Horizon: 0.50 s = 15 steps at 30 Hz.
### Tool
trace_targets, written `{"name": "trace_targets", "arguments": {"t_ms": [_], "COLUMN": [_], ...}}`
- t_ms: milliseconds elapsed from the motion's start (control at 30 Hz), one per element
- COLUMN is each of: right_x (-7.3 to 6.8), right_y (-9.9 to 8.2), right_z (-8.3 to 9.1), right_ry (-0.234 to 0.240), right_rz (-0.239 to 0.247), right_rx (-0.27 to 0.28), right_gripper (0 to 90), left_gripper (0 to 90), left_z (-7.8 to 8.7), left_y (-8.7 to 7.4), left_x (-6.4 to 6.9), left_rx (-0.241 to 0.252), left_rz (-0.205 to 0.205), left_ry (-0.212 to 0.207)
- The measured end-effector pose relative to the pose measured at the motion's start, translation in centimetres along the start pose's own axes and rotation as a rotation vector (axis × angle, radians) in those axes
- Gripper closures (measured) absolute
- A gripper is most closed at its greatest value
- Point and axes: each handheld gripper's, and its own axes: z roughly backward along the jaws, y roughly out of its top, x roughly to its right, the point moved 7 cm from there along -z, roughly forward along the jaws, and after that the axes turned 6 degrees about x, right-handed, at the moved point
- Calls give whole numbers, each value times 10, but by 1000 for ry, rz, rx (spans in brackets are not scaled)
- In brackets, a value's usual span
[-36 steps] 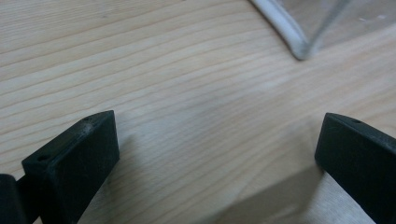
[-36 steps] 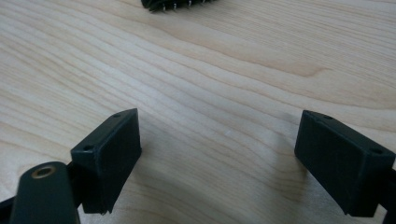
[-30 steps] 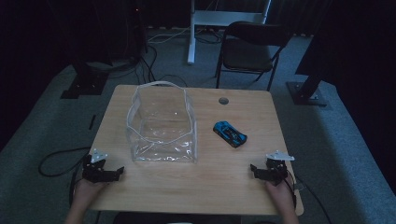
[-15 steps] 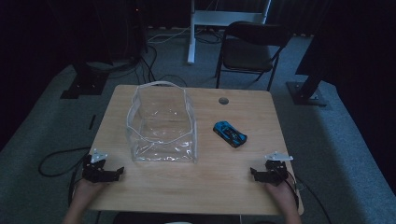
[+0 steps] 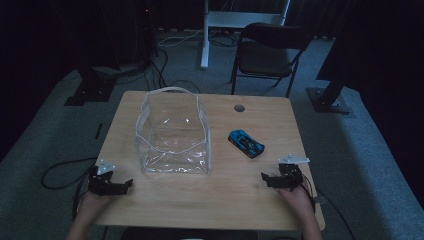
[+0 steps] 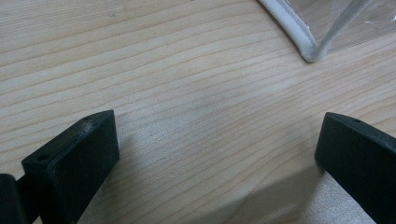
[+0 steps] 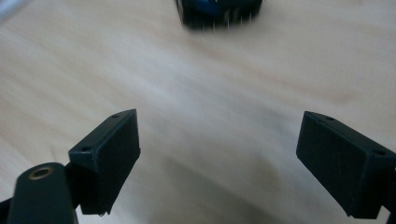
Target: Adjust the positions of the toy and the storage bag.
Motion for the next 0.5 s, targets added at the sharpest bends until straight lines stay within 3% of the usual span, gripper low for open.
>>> {"name": "trace_targets", "arguments": {"t_ms": [133, 300, 500], "right_x": [-5, -7, -5], "right_y": [12, 34, 56], "right_z": [-4, -25, -40], "right_ry": [22, 53, 80], "right_rz": [8, 51, 68], "right_rx": [13, 11, 27], "right_gripper": [128, 128, 127], "left_gripper": [2, 2, 2], "left_z": [0, 0, 0], "left_y": [0, 0, 0], "left_x": [0, 0, 0], "left_rx": [-1, -1, 0], "left_rz": [0, -1, 0], "left_ry": [0, 0, 0]}}
